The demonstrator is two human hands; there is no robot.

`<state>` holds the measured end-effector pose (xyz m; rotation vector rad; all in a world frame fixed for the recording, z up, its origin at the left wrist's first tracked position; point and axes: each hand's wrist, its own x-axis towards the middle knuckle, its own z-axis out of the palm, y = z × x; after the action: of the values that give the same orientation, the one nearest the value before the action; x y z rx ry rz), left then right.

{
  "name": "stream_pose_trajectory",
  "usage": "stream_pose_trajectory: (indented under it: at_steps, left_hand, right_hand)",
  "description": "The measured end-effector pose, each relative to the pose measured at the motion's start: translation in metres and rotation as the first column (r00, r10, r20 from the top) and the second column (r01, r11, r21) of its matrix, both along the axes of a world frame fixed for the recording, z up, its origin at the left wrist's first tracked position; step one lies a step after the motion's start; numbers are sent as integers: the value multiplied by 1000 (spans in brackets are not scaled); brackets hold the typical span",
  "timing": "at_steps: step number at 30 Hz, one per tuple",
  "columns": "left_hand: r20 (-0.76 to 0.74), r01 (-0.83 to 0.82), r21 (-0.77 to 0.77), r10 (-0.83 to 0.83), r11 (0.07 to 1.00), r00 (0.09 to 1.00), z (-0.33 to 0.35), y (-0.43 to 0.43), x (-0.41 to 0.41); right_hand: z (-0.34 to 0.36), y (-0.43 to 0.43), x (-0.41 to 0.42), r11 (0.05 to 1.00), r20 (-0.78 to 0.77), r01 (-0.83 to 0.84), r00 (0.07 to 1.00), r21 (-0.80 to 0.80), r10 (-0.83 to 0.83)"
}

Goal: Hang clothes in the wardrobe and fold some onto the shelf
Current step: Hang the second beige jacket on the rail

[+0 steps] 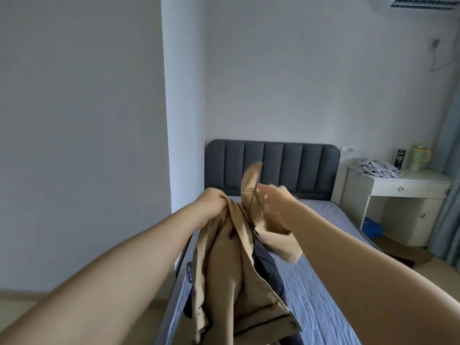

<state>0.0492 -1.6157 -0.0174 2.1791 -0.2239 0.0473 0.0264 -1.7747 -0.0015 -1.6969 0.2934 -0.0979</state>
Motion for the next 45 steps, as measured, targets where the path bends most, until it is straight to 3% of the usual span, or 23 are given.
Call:
stream_pose_trajectory:
  at_steps: [4,7,10,11,14,16,18,21,24,26,30,32,34,37,40,43,45]
  left_hand:
    - [-133,-242,-152,223,958,966,25,-6,4]
    - [-206,-223,-262,172,939,963,40,-13,7]
    - [-172,-139,-227,101,964,980,52,-15,12]
    - [-148,-104,-202,75,974,986,55,-12,12]
    - [-130,88,-11,-88,996,988,62,10,11]
    - [-179,194,188,-160,963,971,59,29,10]
    - [-190,220,277,-171,935,967,52,44,12]
    - [-101,105,382,-72,918,992,41,61,14]
    - [24,-111,540,117,835,993,26,82,8]
    - [50,-246,490,255,836,966,10,100,3]
    - [-13,-426,97,429,900,903,-12,149,-10]
    - [64,-481,-6,481,877,875,-9,172,-17]
    - [236,-539,-36,531,841,814,2,198,-27]
    - [427,-526,30,465,850,776,24,241,-50]
    - [393,-467,258,349,846,851,39,290,-83]
    - [387,-510,555,339,656,857,52,343,-109]
    - [418,-543,636,346,549,840,61,382,-120]
  right_hand:
    - [-15,4,-3,956,-37,-253,967,-146,250]
    - [-21,14,-5,834,-117,-390,919,-389,376]
    - [-27,17,-1,800,-105,-300,952,-520,289]
    - [-28,15,3,818,-86,-225,973,-530,212]
    - [-26,2,6,935,36,-22,999,-355,38]
    - [-16,-2,7,937,147,62,989,-343,-12]
    - [-3,3,10,926,276,97,961,-365,8]
    - [17,26,12,961,397,72,917,-267,42]
    - [21,45,15,981,449,19,891,-192,71]
    - [16,55,16,987,453,-18,887,-157,88]
    - [7,80,24,976,439,-76,884,-202,160]
    - [6,93,25,963,446,-49,879,-265,167]
    - [2,108,25,939,443,-1,881,-343,163]
    - [0,136,20,904,428,46,890,-425,156]
    - [8,178,14,896,471,24,856,-444,211]
    - [19,228,6,914,497,-32,831,-405,249]
    - [24,264,2,913,509,-47,818,-404,267]
